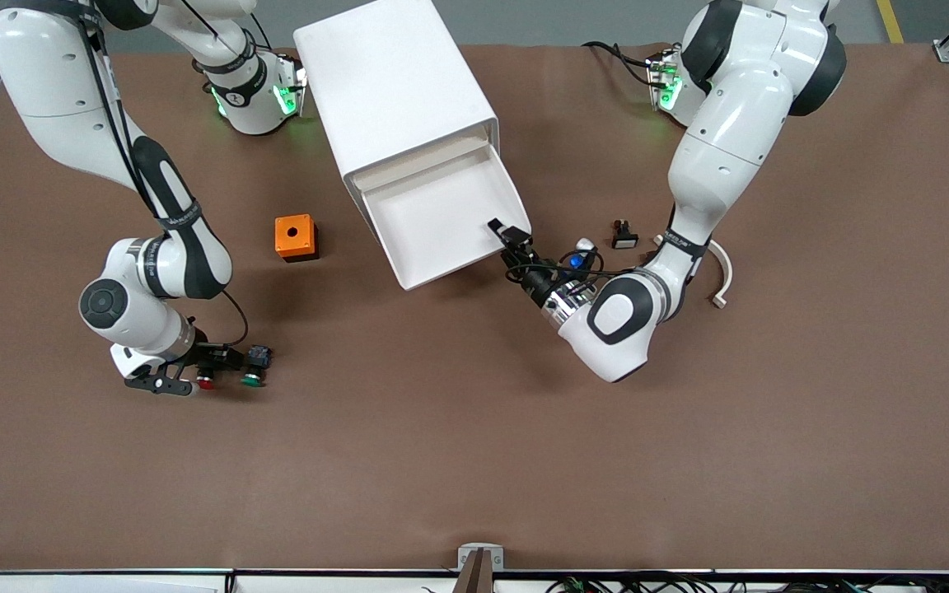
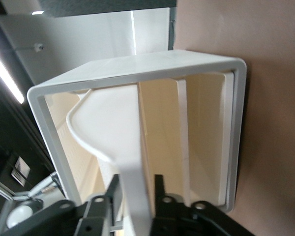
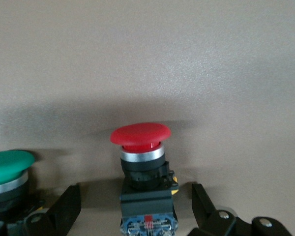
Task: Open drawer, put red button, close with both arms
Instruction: 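Release the drawer and draw back the left gripper while the right grasps the button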
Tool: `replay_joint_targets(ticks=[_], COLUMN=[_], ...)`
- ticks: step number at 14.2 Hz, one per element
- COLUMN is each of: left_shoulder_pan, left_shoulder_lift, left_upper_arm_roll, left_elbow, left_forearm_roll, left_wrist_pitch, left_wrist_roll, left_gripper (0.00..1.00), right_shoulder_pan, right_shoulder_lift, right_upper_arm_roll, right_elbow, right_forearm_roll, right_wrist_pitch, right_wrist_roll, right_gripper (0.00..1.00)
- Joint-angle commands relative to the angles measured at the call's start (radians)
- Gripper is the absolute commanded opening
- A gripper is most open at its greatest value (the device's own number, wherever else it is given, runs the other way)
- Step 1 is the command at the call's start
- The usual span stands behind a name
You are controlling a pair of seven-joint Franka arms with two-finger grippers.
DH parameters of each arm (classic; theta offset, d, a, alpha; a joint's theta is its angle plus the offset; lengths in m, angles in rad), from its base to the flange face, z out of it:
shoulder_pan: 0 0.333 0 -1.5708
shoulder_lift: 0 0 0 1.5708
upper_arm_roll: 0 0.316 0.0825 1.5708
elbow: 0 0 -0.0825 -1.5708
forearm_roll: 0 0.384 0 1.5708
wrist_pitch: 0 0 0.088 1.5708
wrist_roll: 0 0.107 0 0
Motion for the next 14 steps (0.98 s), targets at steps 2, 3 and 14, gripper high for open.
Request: replay_joint_targets(ticks=[2,3,14], left_shoulder_pan=[0.012,0.015,-0.002], left_shoulder_lift=[-0.003,-0.006,-0.016], left_upper_arm_roll=[0.001,-0.001,0.155], left_elbow=[0.059,0.063,0.168], left_forearm_roll=[-0.021,-0.021,0.016], left_wrist_pitch=[0.0,0.0,0.067], left_wrist_roll=[0.181,0.254,0.854], left_gripper=[1.0,1.0,1.0], right_shoulder_pan=[-0.006,-0.006,-0.007], right_shoulder_lift=[-0.048,-0.048,-0.048], right_upper_arm_roll=[0.005,0.005,0.005], right_elbow=[-0.037,-0.037,-0.037], right_forearm_roll=[-0.01,-0.01,-0.01], right_wrist_pitch=[-0.02,-0.02,-0.021], right_wrist_roll=[0.003,0.003,0.004], right_gripper=[1.0,1.0,1.0])
